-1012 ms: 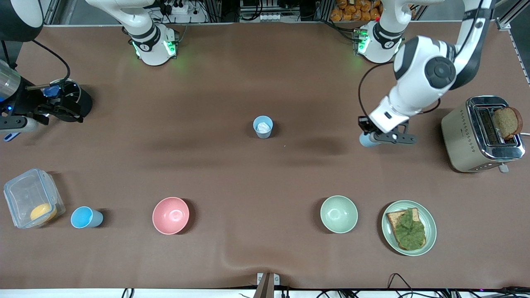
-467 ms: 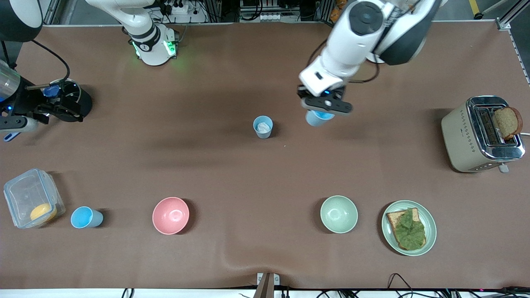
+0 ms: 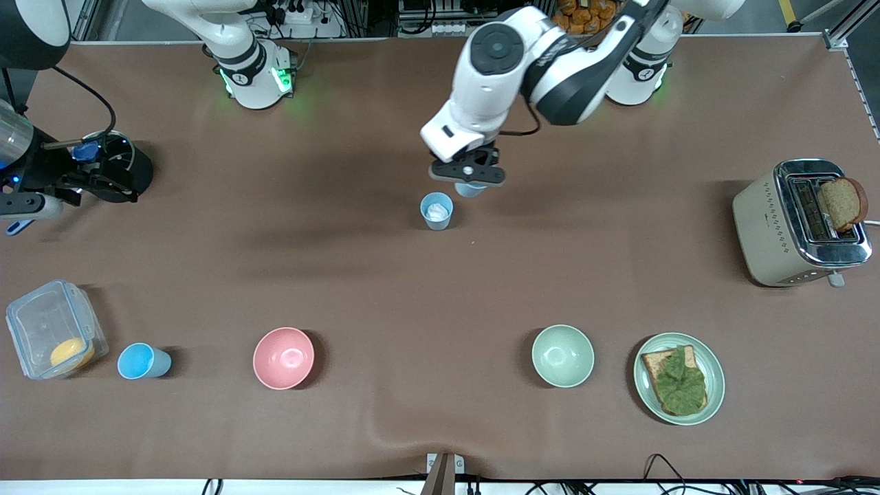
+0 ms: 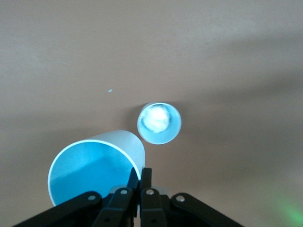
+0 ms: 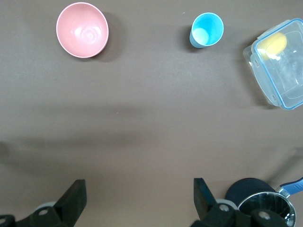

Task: Stack blue cups with both arms
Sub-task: 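Carry the cup over the center cup and lower it inside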

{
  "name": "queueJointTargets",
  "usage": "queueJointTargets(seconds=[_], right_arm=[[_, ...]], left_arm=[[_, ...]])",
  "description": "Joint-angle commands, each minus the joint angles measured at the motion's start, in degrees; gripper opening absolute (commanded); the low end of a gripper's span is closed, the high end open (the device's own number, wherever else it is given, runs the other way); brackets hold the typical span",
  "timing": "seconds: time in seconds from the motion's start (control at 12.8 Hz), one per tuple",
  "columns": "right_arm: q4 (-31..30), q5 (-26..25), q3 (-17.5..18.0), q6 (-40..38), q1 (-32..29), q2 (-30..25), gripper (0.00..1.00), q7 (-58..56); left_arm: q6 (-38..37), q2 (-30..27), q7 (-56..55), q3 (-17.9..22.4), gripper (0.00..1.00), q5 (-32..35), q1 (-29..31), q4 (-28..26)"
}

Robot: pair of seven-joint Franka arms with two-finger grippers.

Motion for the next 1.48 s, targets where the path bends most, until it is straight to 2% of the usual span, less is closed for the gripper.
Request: queueJointTargets(seconds=[0.0, 0.31, 0.54, 1.4], right_arm=[[1.36, -0.87, 0.84, -0.97, -1.15, 0.62, 1.00, -0.30], [1.36, -0.87, 0.84, -0.97, -1.15, 0.62, 1.00, -0.39], [1.36, -0.87, 0.84, -0.97, -1.15, 0.62, 1.00, -0.39], [1.19, -0.87, 0.84, -2.02, -1.42, 0.62, 1.00, -0.39]], left_arm=[[-1.32, 5.77, -4.59, 4.18, 0.00, 1.53, -5.89, 6.49], [-1.23, 11.76, -6.36, 10.42, 0.00, 1.44, -12.14, 11.51], [-0.70, 13.25, -7.67, 12.18, 0.00, 1.35, -14.16, 12.04], [1.93, 17.74, -10.05, 14.29, 0.00, 1.27, -17.25, 14.24]])
